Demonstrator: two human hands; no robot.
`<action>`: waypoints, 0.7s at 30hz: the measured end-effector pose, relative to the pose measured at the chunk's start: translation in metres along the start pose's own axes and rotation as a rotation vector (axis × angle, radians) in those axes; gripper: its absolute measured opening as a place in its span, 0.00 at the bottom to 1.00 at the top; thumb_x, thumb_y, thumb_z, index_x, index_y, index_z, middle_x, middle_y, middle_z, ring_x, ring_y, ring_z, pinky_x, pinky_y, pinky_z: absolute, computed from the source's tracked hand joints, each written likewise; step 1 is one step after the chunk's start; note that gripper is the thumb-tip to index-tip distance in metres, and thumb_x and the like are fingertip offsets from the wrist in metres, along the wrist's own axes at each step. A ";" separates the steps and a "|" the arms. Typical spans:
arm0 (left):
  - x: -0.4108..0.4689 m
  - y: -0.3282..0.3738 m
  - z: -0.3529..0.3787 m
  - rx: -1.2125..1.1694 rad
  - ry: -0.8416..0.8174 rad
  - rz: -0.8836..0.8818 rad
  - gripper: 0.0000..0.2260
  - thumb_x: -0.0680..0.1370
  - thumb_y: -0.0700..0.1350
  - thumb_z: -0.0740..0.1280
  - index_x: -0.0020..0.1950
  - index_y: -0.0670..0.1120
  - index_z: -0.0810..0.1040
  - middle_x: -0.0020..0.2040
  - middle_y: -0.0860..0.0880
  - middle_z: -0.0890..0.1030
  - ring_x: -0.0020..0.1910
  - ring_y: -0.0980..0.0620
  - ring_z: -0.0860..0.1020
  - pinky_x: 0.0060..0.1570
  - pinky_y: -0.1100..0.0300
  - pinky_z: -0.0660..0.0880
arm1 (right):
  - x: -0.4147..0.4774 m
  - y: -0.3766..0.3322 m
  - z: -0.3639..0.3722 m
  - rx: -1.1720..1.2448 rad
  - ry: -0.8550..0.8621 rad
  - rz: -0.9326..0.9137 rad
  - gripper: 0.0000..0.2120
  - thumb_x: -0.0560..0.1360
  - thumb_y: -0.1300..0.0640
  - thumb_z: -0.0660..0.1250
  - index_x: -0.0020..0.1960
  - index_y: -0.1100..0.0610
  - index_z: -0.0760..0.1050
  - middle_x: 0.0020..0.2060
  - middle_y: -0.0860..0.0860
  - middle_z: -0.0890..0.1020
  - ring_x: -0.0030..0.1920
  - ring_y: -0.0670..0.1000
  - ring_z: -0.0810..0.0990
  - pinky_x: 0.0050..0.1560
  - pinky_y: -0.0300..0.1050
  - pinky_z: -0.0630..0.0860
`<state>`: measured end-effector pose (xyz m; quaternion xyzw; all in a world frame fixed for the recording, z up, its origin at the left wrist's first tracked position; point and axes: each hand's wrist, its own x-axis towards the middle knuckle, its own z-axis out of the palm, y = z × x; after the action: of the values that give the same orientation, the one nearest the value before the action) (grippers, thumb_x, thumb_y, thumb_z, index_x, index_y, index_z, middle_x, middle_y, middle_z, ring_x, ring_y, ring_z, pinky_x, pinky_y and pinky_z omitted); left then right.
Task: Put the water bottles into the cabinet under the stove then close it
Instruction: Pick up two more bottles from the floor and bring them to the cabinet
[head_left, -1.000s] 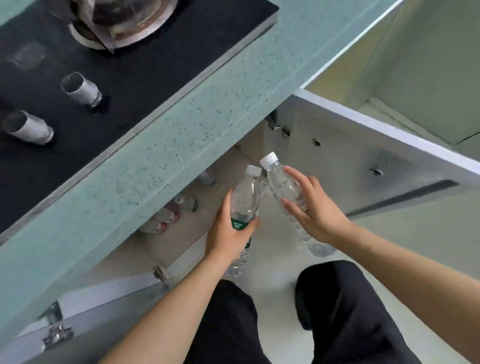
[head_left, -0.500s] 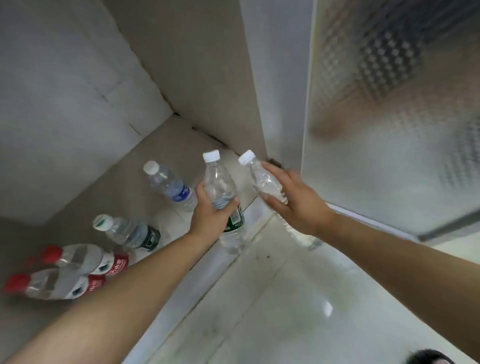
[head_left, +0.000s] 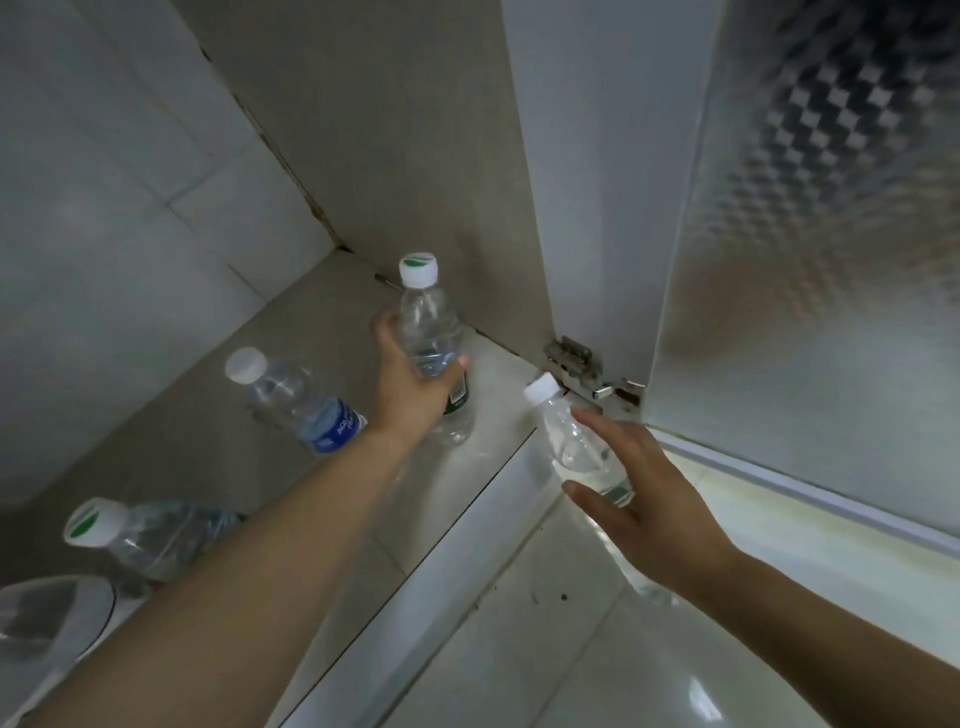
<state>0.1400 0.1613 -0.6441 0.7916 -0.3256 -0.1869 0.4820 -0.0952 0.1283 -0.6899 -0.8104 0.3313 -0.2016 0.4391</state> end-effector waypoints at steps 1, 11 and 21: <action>0.001 -0.004 0.000 0.001 0.024 0.007 0.35 0.71 0.38 0.73 0.70 0.48 0.55 0.59 0.49 0.73 0.54 0.53 0.75 0.57 0.59 0.71 | 0.002 -0.001 -0.002 -0.012 -0.007 -0.012 0.30 0.73 0.47 0.67 0.64 0.28 0.52 0.61 0.40 0.68 0.51 0.41 0.71 0.44 0.21 0.68; -0.012 -0.031 -0.018 -0.027 0.027 -0.096 0.35 0.65 0.42 0.78 0.65 0.52 0.62 0.53 0.58 0.75 0.53 0.54 0.77 0.57 0.58 0.73 | 0.030 -0.039 0.000 0.038 -0.010 -0.099 0.32 0.72 0.47 0.67 0.64 0.27 0.51 0.63 0.34 0.66 0.59 0.32 0.65 0.55 0.26 0.64; -0.076 -0.066 -0.035 0.669 -0.234 -0.281 0.36 0.73 0.62 0.65 0.75 0.49 0.55 0.73 0.49 0.64 0.70 0.47 0.65 0.65 0.51 0.67 | 0.071 -0.069 0.015 0.223 0.011 -0.146 0.36 0.67 0.56 0.75 0.68 0.38 0.61 0.62 0.38 0.74 0.63 0.43 0.73 0.63 0.52 0.73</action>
<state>0.1291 0.2583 -0.6879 0.9155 -0.3099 -0.2236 0.1261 -0.0112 0.1133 -0.6370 -0.7773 0.2493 -0.2732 0.5089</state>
